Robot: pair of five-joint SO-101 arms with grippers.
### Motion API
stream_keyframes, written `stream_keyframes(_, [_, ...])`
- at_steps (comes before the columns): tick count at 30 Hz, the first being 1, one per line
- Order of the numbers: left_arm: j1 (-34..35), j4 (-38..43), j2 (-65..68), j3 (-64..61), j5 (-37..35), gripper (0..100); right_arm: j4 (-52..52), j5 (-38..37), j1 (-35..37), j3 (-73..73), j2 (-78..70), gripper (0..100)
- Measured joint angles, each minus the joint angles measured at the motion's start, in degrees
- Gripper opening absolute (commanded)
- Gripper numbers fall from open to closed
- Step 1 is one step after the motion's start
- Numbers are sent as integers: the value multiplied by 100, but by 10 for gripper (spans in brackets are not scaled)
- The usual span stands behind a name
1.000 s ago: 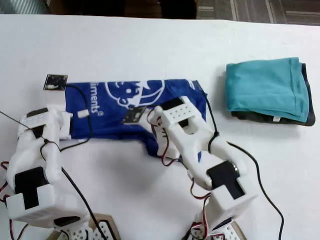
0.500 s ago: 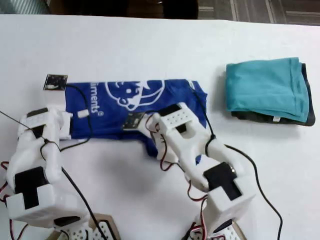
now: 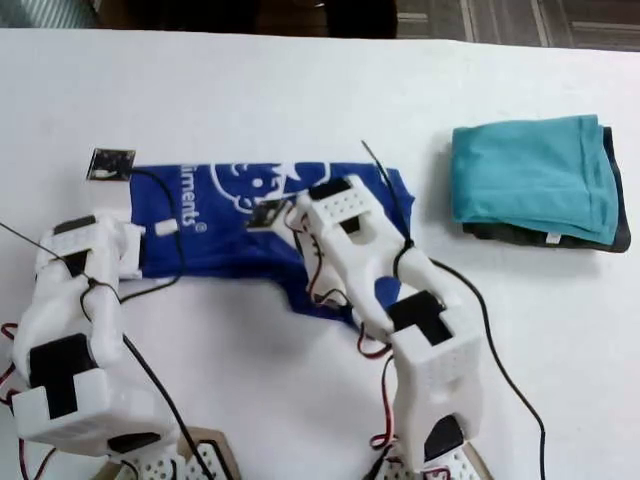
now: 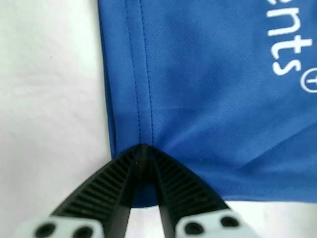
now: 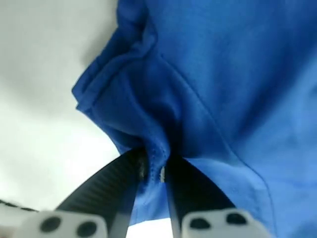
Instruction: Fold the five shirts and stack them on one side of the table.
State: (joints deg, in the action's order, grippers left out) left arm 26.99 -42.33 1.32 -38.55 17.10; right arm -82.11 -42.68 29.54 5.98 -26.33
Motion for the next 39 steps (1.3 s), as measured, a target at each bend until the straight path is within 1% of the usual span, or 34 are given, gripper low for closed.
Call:
stream_keyframes(9, [0,0,0,0,0,26,-695,-35,44,-695,844,21])
stream_keyframes(16, [0,0,0,0,0,26,-642,-308,-484,-1556,826,21])
stream_keyframes(21, [0,0,0,0,0,26,-598,-334,-853,-2655,158,21])
stream_keyframes(27, [0,0,0,0,0,26,-624,-343,-967,-3938,-1029,26])
stream_keyframes(29, [0,0,0,0,0,26,-738,-343,-976,-4325,-1415,60])
stream_keyframes(33, [0,0,18,0,0,26,-1020,-343,-1037,-5266,-2013,176])
stream_keyframes(34, [0,0,18,0,0,26,-1064,-343,-1081,-5512,-2136,186])
stream_keyframes(39, [0,0,18,0,0,26,-1108,-246,-1442,-6690,-2637,152])
